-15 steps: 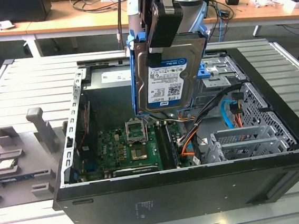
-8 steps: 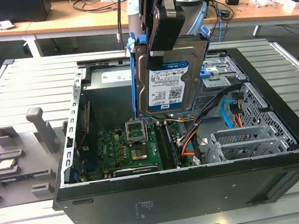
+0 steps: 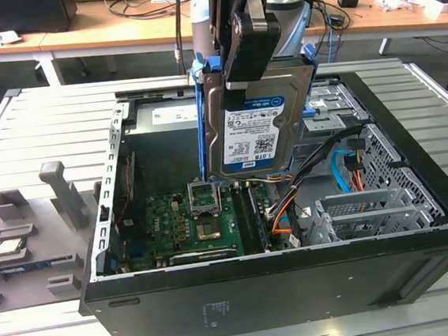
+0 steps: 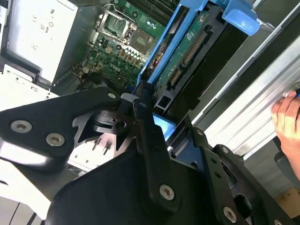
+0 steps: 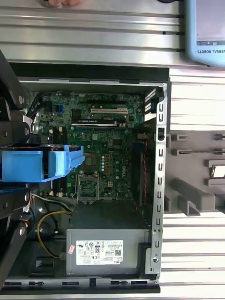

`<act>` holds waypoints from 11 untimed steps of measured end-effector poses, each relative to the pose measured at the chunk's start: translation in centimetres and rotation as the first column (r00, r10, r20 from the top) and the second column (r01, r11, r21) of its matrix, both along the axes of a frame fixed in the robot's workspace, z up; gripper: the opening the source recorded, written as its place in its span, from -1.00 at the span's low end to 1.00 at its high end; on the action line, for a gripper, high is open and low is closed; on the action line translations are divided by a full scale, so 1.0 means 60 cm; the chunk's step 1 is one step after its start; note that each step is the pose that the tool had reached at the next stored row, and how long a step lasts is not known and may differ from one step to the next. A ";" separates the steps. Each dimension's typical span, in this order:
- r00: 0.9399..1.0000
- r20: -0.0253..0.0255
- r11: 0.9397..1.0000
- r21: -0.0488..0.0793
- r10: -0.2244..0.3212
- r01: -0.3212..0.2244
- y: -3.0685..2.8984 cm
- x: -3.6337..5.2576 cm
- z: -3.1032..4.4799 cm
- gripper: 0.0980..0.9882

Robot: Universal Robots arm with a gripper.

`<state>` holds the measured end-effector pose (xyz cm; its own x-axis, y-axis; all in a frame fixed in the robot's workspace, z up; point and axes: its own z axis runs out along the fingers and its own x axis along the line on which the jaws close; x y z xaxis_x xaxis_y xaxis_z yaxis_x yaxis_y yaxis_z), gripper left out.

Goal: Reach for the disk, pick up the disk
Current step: 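Pick up the disk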

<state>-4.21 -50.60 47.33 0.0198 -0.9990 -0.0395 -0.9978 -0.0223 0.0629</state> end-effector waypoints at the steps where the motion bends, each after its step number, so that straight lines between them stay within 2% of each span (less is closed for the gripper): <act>1: 1.000 0.000 1.000 0.000 0.000 0.000 -0.0042 0.000 0.000 -0.39; 11: 1.000 0.000 1.000 0.000 0.000 0.000 -0.0232 0.000 0.000 -0.39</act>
<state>-4.21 -51.99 47.33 0.0198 -0.9990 -0.0395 -0.9978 -0.0223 0.0629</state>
